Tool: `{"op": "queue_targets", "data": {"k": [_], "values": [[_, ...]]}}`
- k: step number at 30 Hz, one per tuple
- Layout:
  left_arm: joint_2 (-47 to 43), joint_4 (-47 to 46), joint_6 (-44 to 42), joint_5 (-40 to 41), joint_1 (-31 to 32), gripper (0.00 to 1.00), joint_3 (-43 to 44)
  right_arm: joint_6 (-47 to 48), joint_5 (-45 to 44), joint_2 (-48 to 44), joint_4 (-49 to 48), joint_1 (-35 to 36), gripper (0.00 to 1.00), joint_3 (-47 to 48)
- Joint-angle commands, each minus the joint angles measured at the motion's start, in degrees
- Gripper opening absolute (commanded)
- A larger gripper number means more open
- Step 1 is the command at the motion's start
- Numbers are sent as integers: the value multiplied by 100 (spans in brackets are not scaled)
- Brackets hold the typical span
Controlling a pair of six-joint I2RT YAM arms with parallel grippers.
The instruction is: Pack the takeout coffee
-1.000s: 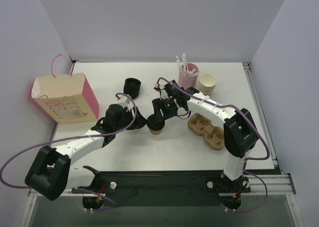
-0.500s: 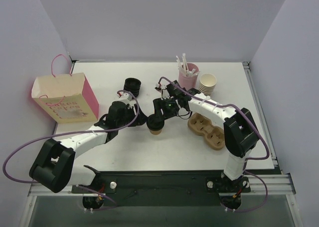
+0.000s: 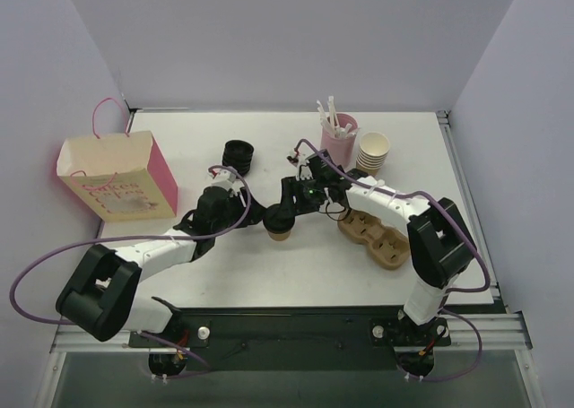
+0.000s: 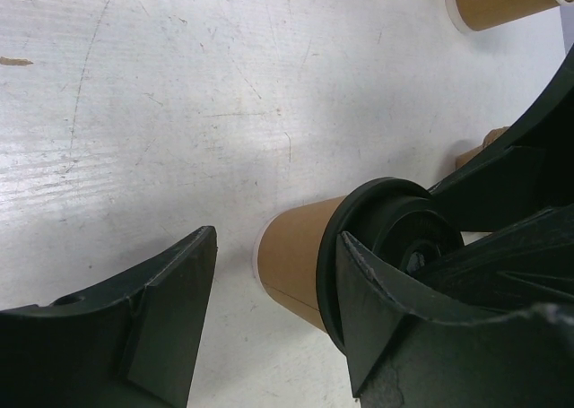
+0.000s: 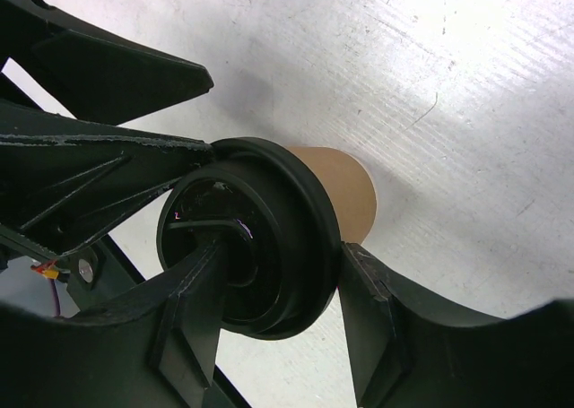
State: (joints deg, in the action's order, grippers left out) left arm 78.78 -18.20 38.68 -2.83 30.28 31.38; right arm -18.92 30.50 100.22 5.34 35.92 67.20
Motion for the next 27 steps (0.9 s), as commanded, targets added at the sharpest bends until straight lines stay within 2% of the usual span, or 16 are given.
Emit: {"op": "queue_targets", "data": {"k": [1,6,10,15,22,27], "values": [[165,1343,-211,416,-22,64,8,143,-519,428,626,152,47,-515],[-284,2205,-448,310,-49,69,1157,-68,-571,182,626,161,47,-392],[-591,2557,-572,283,-49,73,1511,-340,-581,59,521,152,47,-357],[-733,2321,-546,-156,-23,74,1196,-569,-493,-29,345,152,51,-330],[-592,1267,-501,-868,-14,74,659,-675,-422,-231,318,73,58,-225],[-321,1231,-607,-798,-14,74,686,-701,-334,-381,336,-68,59,-155]]}}
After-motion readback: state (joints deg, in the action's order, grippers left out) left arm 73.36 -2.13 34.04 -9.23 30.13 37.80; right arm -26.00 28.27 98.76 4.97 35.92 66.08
